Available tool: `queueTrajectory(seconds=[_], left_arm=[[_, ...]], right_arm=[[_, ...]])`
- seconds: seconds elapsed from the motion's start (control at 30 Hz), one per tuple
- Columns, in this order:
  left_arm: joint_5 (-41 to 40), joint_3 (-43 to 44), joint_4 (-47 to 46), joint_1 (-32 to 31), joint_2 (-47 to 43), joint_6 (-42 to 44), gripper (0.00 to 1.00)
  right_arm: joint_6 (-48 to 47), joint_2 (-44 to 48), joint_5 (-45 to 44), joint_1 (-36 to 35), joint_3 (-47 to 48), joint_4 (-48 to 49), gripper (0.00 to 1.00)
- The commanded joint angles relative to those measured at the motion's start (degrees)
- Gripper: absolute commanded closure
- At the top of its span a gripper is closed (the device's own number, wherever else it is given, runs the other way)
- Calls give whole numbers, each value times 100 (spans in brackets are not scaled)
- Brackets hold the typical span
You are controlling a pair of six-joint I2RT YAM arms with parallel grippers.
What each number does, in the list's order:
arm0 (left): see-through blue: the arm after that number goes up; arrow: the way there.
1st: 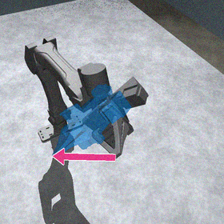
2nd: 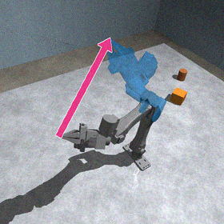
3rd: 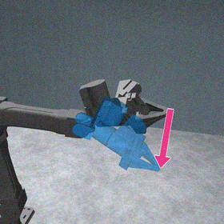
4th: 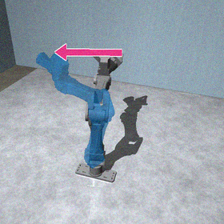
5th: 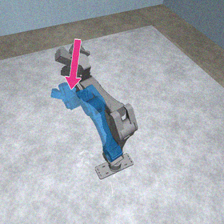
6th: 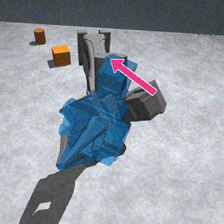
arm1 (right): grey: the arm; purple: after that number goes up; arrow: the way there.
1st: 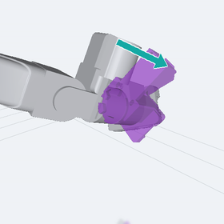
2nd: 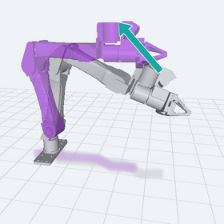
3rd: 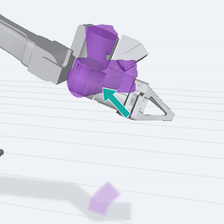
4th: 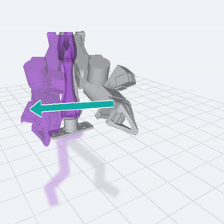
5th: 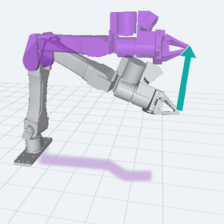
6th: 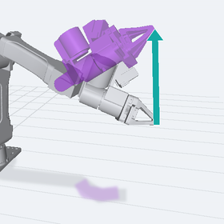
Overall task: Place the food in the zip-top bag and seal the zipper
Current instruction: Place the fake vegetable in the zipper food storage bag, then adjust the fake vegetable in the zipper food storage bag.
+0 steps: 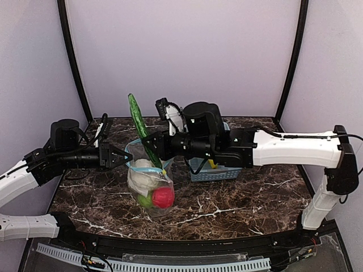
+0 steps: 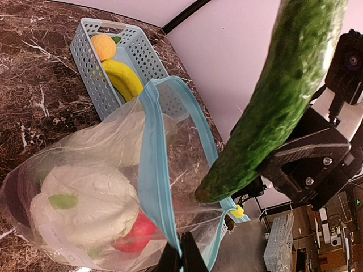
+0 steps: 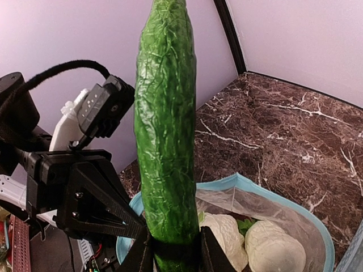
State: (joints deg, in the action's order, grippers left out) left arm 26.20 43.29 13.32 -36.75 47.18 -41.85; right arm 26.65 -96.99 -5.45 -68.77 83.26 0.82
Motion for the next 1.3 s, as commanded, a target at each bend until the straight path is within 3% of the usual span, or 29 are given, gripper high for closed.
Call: queueTrajectory(seconds=[0.0,0.13,0.33,0.5,0.67,0.87,1.27], left_arm=[[122,6,-286,38,-79,3,99],[160,-12,-332,37,-41,0,99],[164,-3,-343,37,-37,5,99],[146,0,-320,41,-77,12,99],[116,12,-271,38,-126,27,99],[122,21,-268,38,-103,30,99],[130,39,-269,38,-84,8,99]], right_arm=[[161,96,-127,-96,-314,67,85],[212,148,-135,-99,-416,-60,73],[79,248,-233,-101,-285,-401,46],[-97,270,-579,-99,50,-907,36],[-218,179,-906,-55,529,-1696,35],[-243,-242,-845,21,1208,-2580,42],[-149,-810,-346,222,1415,-2607,51]])
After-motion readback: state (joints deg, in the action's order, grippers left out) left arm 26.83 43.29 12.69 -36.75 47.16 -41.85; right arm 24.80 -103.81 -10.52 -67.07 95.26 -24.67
